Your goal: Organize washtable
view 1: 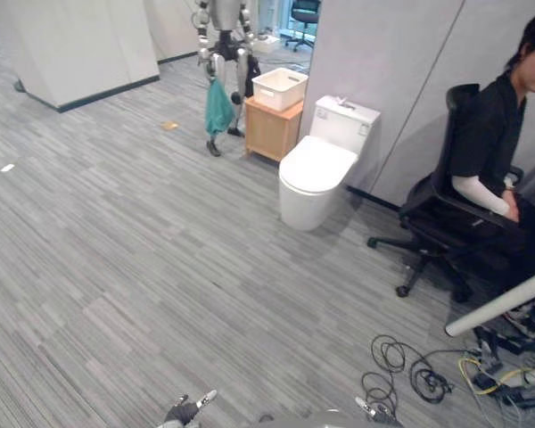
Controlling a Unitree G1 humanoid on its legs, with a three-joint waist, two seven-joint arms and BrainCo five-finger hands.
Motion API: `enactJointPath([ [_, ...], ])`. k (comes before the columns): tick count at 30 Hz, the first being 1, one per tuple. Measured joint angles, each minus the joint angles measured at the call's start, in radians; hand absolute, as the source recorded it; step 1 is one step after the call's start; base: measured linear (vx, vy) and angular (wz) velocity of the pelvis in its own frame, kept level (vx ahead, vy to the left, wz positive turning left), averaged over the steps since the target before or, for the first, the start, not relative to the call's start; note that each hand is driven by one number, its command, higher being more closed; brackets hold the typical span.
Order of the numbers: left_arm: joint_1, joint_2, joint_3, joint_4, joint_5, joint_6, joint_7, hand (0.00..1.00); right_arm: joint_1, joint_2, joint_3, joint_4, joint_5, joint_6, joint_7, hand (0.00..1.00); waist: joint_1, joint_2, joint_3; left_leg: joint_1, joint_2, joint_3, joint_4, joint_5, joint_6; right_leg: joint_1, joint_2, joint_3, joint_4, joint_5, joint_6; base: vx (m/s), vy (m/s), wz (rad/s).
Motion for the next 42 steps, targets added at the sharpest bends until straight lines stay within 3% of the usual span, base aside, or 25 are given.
enactJointPath([
  [2, -0.006, 0.001, -0.023, 0.0, -0.002, -0.005, 0.0, 0.0, -0.011, -0.003, 0.0, 0.002, 0.001, 0.001, 0.0, 0.0, 0.002, 0.006, 0.004, -0.001, -0.003, -0.039, 0.035, -0.022, 0.015, 0.026, 0.0, -0.013, -0.011, 0.004, -0.004, 0.09, -0.019, 0.44],
  [3, -0.008, 0.0, -0.027, 0.0, -0.01, -0.009, 0.001, 0.0, -0.013, -0.004, 0.0, 0.005, -0.001, 0.001, 0.0, 0.0, 0.012, 0.009, 0.011, -0.021, -0.009, -0.052, 0.123, -0.077, 0.02, 0.049, 0.001, -0.037, -0.006, 0.005, -0.005, 0.08, 0.019, 0.62],
  [6, -0.001, -0.015, -0.026, -0.03, -0.041, -0.019, 0.006, 0.0, -0.014, -0.01, 0.029, -0.008, -0.009, -0.004, 0.0, 0.0, 0.044, 0.033, 0.017, -0.13, -0.027, -0.098, 0.375, -0.202, -0.015, 0.053, 0.026, -0.108, 0.039, -0.009, -0.026, 0.05, 0.0, 0.66],
  [8, -0.015, -0.022, -0.023, -0.057, -0.049, -0.02, 0.019, 0.0, -0.036, -0.011, 0.054, -0.011, -0.015, -0.004, 0.0, 0.0, 0.053, 0.035, 0.045, -0.239, -0.056, -0.061, 0.6, -0.213, -0.057, 0.082, 0.011, -0.193, 0.013, -0.017, -0.039, -0.01, 0.008, 1.24],
  [9, -0.041, -0.032, -0.016, -0.061, -0.074, -0.018, 0.023, 0.0, -0.055, -0.021, 0.052, -0.023, -0.02, -0.004, -0.003, 0.0, 0.062, 0.048, 0.088, -0.318, -0.036, 0.099, 0.745, -0.158, -0.139, 0.119, -0.011, -0.274, 0.008, -0.017, -0.039, -0.07, 0.049, 1.1],
  [10, -0.048, -0.033, -0.012, -0.062, -0.081, -0.018, 0.024, 0.0, -0.058, -0.022, 0.052, -0.026, -0.02, -0.005, -0.003, 0.0, 0.071, 0.034, 0.102, -0.335, -0.024, 0.16, 0.791, -0.14, -0.159, 0.125, -0.034, -0.292, 0.005, -0.017, -0.039, -0.09, 0.069, 1.01],
  [11, -0.055, -0.034, -0.006, -0.064, -0.086, -0.018, 0.025, 0.0, -0.058, -0.02, 0.052, -0.032, -0.018, -0.007, -0.003, 0.0, 0.079, 0.04, 0.104, -0.37, 0.01, 0.224, 0.88, -0.14, -0.138, 0.133, -0.039, -0.31, 0.005, -0.017, -0.039, -0.05, 0.059, 0.58],
  [12, -0.055, -0.04, 0.009, -0.071, -0.09, -0.019, 0.027, 0.0, -0.065, -0.013, 0.058, -0.038, -0.016, -0.008, -0.005, 0.0, 0.087, 0.056, 0.109, -0.427, 0.106, 0.306, 1.044, -0.191, -0.079, 0.143, -0.035, -0.338, 0.007, -0.017, -0.039, -0.06, 0.052, 0.63],
  [13, -0.045, -0.037, 0.029, -0.079, -0.101, -0.019, 0.031, 0.0, -0.07, -0.006, 0.08, -0.052, -0.015, -0.008, -0.007, 0.0, 0.079, 0.058, 0.109, -0.459, 0.225, 0.336, 1.158, -0.223, -0.091, 0.146, -0.038, -0.365, 0.008, -0.017, -0.04, -0.06, 0.057, 0.64],
  [14, -0.043, -0.029, 0.029, -0.088, -0.107, -0.021, 0.039, 0.0, -0.068, 0.006, 0.09, -0.06, -0.007, -0.012, -0.007, 0.0, 0.08, 0.047, 0.105, -0.453, 0.317, 0.334, 1.146, -0.235, -0.111, 0.15, -0.055, -0.39, 0.006, -0.018, -0.039, -0.04, 0.058, 0.51],
  [15, -0.042, -0.025, 0.027, -0.086, -0.107, -0.021, 0.041, 0.0, -0.068, 0.019, 0.084, -0.06, 0.0, -0.013, -0.007, 0.0, 0.078, 0.045, 0.106, -0.442, 0.359, 0.334, 1.101, -0.235, -0.112, 0.159, -0.061, -0.402, 0.001, -0.017, -0.039, 0.0, 0.116, 0.48],
  [16, -0.036, -0.016, 0.018, -0.075, -0.107, -0.02, 0.041, 0.0, -0.068, 0.023, 0.066, -0.06, 0.005, -0.016, -0.007, 0.0, 0.076, 0.046, 0.104, -0.392, 0.427, 0.342, 0.939, -0.232, -0.116, 0.169, -0.072, -0.428, -0.007, -0.018, -0.032, 0.03, 0.125, 0.45],
  [17, -0.032, -0.018, 0.019, -0.062, -0.106, -0.018, 0.041, 0.0, -0.065, 0.02, 0.048, -0.059, 0.006, -0.016, -0.006, 0.0, 0.072, 0.051, 0.096, -0.341, 0.459, 0.346, 0.764, -0.239, -0.169, 0.171, -0.078, -0.444, -0.013, -0.019, -0.002, 0.08, 0.257, 0.75],
  [19, -0.033, -0.008, 0.008, -0.04, -0.094, -0.018, 0.041, 0.0, -0.063, 0.02, 0.005, -0.035, 0.006, -0.012, -0.007, 0.0, 0.047, 0.026, 0.065, -0.25, 0.35, 0.331, 0.463, -0.258, -0.165, 0.139, -0.115, -0.44, -0.045, -0.001, 0.02, 0.07, 0.255, 1.03],
  [20, -0.032, 0.027, -0.012, -0.027, -0.084, -0.018, 0.043, 0.0, -0.057, 0.031, -0.001, -0.005, 0.006, -0.009, -0.007, 0.0, 0.029, -0.041, 0.044, -0.216, 0.28, 0.313, 0.31, -0.157, -0.144, 0.138, -0.16, -0.435, -0.072, 0.034, 0.033, 0.05, 0.201, 1.17],
  [21, -0.03, 0.042, -0.029, -0.001, -0.085, -0.012, 0.042, 0.0, -0.054, 0.033, -0.025, 0.011, 0.006, -0.009, -0.008, 0.0, 0.022, -0.046, 0.04, -0.189, 0.251, 0.292, 0.225, -0.1, -0.132, 0.141, -0.181, -0.438, -0.076, 0.075, 0.043, 0.05, 0.207, 0.99],
  [29, -0.009, 0.038, -0.117, 0.002, -0.084, -0.021, 0.041, 0.0, -0.04, -0.022, -0.043, 0.022, 0.009, 0.0, -0.02, 0.0, 0.02, 0.009, 0.028, -0.134, 0.109, 0.257, 0.064, -0.058, -0.072, 0.061, -0.323, -0.408, 0.094, 0.128, 0.093, -0.03, 0.218, 0.18],
  [32, -0.008, 0.034, -0.14, 0.004, -0.084, -0.021, 0.041, 0.0, -0.028, -0.047, -0.064, 0.014, 0.009, -0.01, -0.021, 0.0, 0.021, 0.037, 0.058, -0.107, 0.097, 0.218, 0.093, -0.069, -0.056, -0.022, -0.348, -0.35, 0.348, 0.204, -0.004, -0.05, 0.157, 0.62],
  [33, -0.009, 0.038, -0.137, 0.0, -0.083, -0.021, 0.041, 0.0, -0.027, -0.046, -0.06, -0.005, 0.009, -0.01, -0.02, 0.0, 0.019, 0.038, 0.065, -0.106, 0.095, 0.199, 0.113, -0.08, -0.039, -0.085, -0.328, -0.279, 0.476, 0.21, -0.036, -0.09, 0.099, 0.61],
  [35, -0.011, 0.05, -0.117, -0.001, -0.08, -0.02, 0.038, 0.0, -0.032, -0.018, -0.034, -0.012, 0.009, -0.009, -0.016, 0.0, 0.022, 0.016, 0.068, -0.113, 0.095, 0.176, 0.137, -0.097, -0.013, -0.158, -0.21, -0.167, 0.596, 0.198, -0.003, -0.08, 0.043, 0.59],
  [36, -0.011, 0.049, -0.082, -0.001, -0.074, -0.021, 0.033, 0.0, -0.031, 0.007, -0.033, -0.013, 0.007, -0.01, -0.009, 0.0, 0.019, -0.011, 0.065, -0.11, 0.073, 0.177, 0.108, -0.101, -0.01, -0.187, -0.151, -0.126, 0.596, 0.24, -0.04, 0.06, 0.03, 0.63],
  [37, -0.029, 0.04, -0.034, -0.019, -0.071, -0.015, 0.02, 0.0, -0.019, 0.03, -0.045, -0.022, 0.011, -0.014, 0.0, 0.0, 0.009, -0.06, 0.058, -0.166, 0.051, 0.196, 0.345, -0.132, 0.015, -0.217, -0.202, -0.093, 0.64, 0.214, -0.021, 0.13, 0.009, 0.51],
  [38, -0.032, 0.034, -0.026, -0.02, -0.068, -0.016, 0.019, 0.0, -0.01, 0.021, -0.041, -0.043, 0.012, -0.017, 0.001, 0.0, 0.015, -0.023, 0.077, -0.19, 0.079, 0.193, 0.451, -0.217, 0.003, -0.227, -0.163, -0.1, 0.673, 0.172, -0.005, 0.27, -0.01, 0.09],
  [39, -0.039, 0.029, -0.005, -0.017, -0.06, -0.011, 0.02, 0.0, -0.01, 0.013, -0.043, -0.068, 0.015, -0.015, 0.003, 0.0, 0.036, -0.03, 0.093, -0.181, 0.077, 0.186, 0.467, -0.306, 0.004, -0.222, -0.122, -0.069, 0.663, 0.073, 0.032, 0.19, -0.066, -0.18],
  [42, -0.047, 0.019, 0.007, -0.014, -0.031, -0.012, 0.016, 0.0, 0.015, 0.026, -0.04, -0.05, 0.035, -0.012, -0.001, 0.0, 0.027, -0.027, 0.085, -0.185, 0.075, 0.152, 0.452, -0.292, 0.028, -0.2, -0.056, -0.111, 0.465, -0.072, 0.011, 0.13, -0.06, 0.07],
])
